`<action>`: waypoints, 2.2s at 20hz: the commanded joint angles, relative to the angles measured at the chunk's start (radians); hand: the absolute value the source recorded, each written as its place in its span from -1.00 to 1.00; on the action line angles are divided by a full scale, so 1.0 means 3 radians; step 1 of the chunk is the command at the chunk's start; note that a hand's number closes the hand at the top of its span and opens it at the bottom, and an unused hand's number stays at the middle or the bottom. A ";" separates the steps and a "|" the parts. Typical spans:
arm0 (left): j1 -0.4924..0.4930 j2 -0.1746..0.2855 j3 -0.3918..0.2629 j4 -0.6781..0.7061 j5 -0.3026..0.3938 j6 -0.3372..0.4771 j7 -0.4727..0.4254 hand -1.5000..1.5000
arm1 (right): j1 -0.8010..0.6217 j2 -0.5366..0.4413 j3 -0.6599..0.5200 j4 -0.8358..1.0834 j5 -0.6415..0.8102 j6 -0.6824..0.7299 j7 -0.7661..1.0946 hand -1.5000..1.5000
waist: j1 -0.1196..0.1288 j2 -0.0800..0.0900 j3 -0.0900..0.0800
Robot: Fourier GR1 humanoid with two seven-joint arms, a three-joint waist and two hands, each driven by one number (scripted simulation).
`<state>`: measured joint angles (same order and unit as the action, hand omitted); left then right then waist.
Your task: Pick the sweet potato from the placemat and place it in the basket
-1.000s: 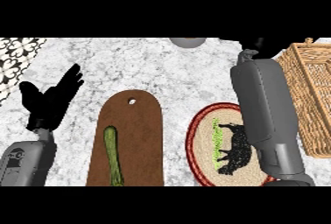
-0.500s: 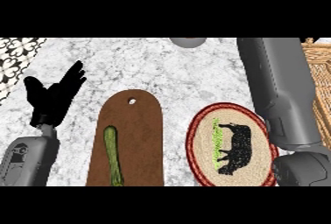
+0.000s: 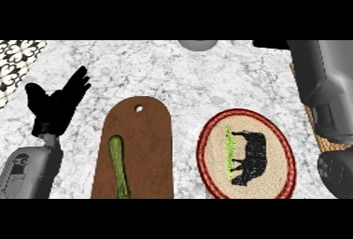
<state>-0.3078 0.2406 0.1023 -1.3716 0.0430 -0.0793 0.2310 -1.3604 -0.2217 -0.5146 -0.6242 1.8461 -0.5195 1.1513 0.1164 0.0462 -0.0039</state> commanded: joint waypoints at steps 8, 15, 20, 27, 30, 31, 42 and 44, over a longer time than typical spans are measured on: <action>0.0019 0.0063 0.0112 0.0091 0.0026 -0.0003 -0.0067 0.00 | -0.0022 -0.0341 -0.0332 0.0336 0.0487 -0.0051 0.0796 1.00 | -0.0138 -0.0037 0.0008; 0.0212 -0.0016 0.0092 -0.0018 -0.0006 0.0073 -0.0090 0.00 | 0.0300 -0.0172 -0.0457 0.0354 0.0613 -0.0327 0.0797 1.00 | -0.0219 -0.0096 0.0013; 0.0104 0.0076 0.0116 -0.0149 0.0015 0.0058 0.0123 0.00 | 0.0379 -0.0263 -0.0623 0.0330 0.0585 -0.0569 0.0664 1.00 | -0.0217 -0.0089 0.0016; 0.0187 0.0040 0.0154 -0.0098 0.0006 0.0104 0.0040 0.00 | 0.0808 -0.0327 -0.0840 -0.0038 0.0773 -0.0900 0.0799 -1.00 | -0.0289 -0.0093 0.0014; 0.0285 0.0044 0.0144 -0.0197 0.0037 0.0055 0.0045 0.00 | 0.0875 -0.0235 -0.1005 -0.0031 0.0728 -0.0937 0.0753 -1.00 | -0.0237 -0.0102 0.0016; 0.0275 -0.0004 0.0126 -0.0122 0.0031 0.0059 -0.0021 0.00 | 0.0919 -0.0184 -0.1035 0.0013 0.0723 -0.1008 0.0720 -1.00 | -0.0246 -0.0092 0.0015; 0.0229 0.0090 0.0222 -0.0022 0.0045 0.0018 -0.0063 0.00 | 0.0855 -0.0221 -0.1207 -0.0329 0.0709 -0.1634 0.0457 -1.00 | -0.0285 -0.0113 0.0013; 0.0201 0.0072 0.0199 -0.0066 0.0052 0.0038 0.0070 0.00 | 0.0885 -0.0206 -0.1269 -0.0561 0.0696 -0.1763 0.0393 -1.00 | -0.0324 -0.0139 0.0015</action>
<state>-0.2345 0.2495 0.1477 -1.3885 0.0458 -0.0637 0.2282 -1.0907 -0.2895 -0.8757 -0.7007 2.0506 -0.9037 1.1152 0.0298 0.0109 0.0006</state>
